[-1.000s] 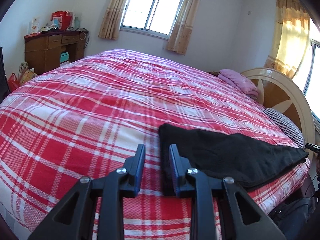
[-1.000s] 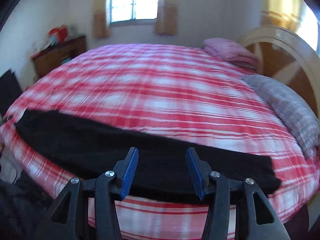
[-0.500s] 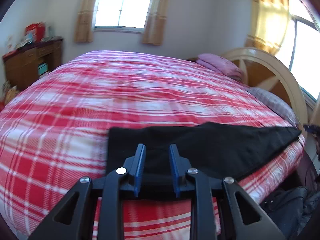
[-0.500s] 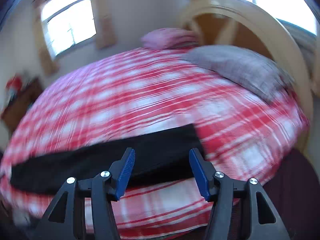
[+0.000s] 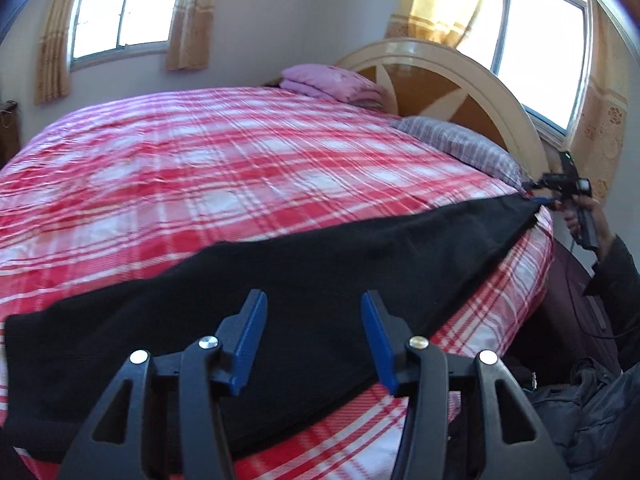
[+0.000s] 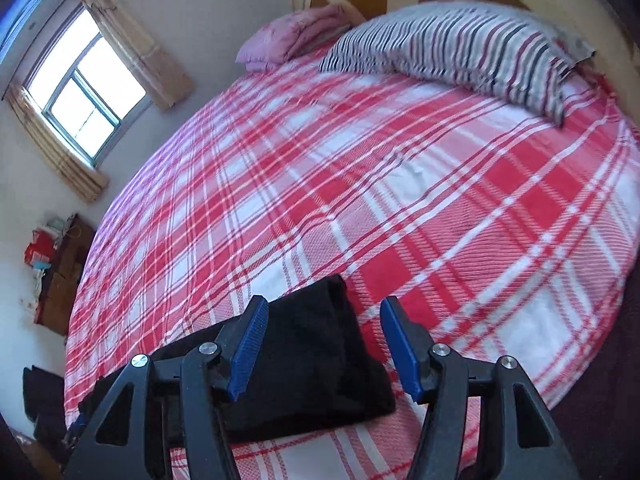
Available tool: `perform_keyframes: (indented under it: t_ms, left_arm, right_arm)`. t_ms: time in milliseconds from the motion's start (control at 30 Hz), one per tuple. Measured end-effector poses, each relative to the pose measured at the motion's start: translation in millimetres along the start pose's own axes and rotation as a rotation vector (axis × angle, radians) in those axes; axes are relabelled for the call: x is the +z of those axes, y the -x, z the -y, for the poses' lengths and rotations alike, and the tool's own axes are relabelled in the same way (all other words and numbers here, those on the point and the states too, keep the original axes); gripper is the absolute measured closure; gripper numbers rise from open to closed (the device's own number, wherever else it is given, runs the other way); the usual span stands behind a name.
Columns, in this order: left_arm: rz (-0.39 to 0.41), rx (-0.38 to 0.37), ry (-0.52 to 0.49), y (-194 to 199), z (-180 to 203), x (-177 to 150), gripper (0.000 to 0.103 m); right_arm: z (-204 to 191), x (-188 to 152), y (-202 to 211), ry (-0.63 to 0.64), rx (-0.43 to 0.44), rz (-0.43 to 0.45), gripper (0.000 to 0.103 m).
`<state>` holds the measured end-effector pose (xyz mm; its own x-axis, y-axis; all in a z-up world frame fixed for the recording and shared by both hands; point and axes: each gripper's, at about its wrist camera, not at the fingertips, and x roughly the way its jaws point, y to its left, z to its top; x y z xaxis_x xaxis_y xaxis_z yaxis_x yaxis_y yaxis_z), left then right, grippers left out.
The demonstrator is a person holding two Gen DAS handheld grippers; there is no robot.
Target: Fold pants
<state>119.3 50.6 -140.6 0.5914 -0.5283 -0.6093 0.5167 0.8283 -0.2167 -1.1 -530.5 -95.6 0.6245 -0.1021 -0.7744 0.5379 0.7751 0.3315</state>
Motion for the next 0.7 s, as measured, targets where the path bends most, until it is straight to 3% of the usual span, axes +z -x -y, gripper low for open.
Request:
perform_keyframes:
  t_ms: [33,133,200,333,367,400,467,500,533,700]
  left_arm:
    - [-0.019,-0.013,-0.010,-8,6,-2,0.051]
    - [-0.070,-0.039,-0.010,-26,18,-7,0.051]
    - [-0.094,-0.049,0.009,-33,20,-11,0.051]
    - [-0.123,-0.062,0.011,-39,26,-19,0.051]
    - [-0.131,-0.063,0.010,-41,27,-20,0.051]
    - [-0.142,-0.062,0.009,-42,26,-22,0.051]
    - [-0.155,-0.057,0.005,-43,25,-25,0.051]
    - [-0.156,-0.056,0.004,-43,24,-26,0.051]
    - [-0.157,-0.053,0.006,-42,23,-27,0.051]
    - [-0.149,-0.040,0.023,-40,17,-25,0.051]
  right_arm:
    - [-1,2,-7,0.000,0.015,-0.017,0.063]
    - [-5,13,-24,-0.023,0.083,-0.080,0.082]
    - [-12,20,-19,0.010,0.039,-0.039,0.089]
    - [-18,19,14,0.046,0.123,0.076,0.088]
    - [-18,15,18,0.060,0.086,0.078,0.088]
    - [-15,10,19,0.068,0.025,0.075,0.086]
    - [2,-3,23,0.037,-0.025,0.060,0.065]
    - [13,-9,24,-0.007,-0.004,0.030,0.041]
    - [21,-13,27,-0.044,0.022,0.012,0.032]
    - [44,-39,48,-0.157,0.115,-0.018,0.032]
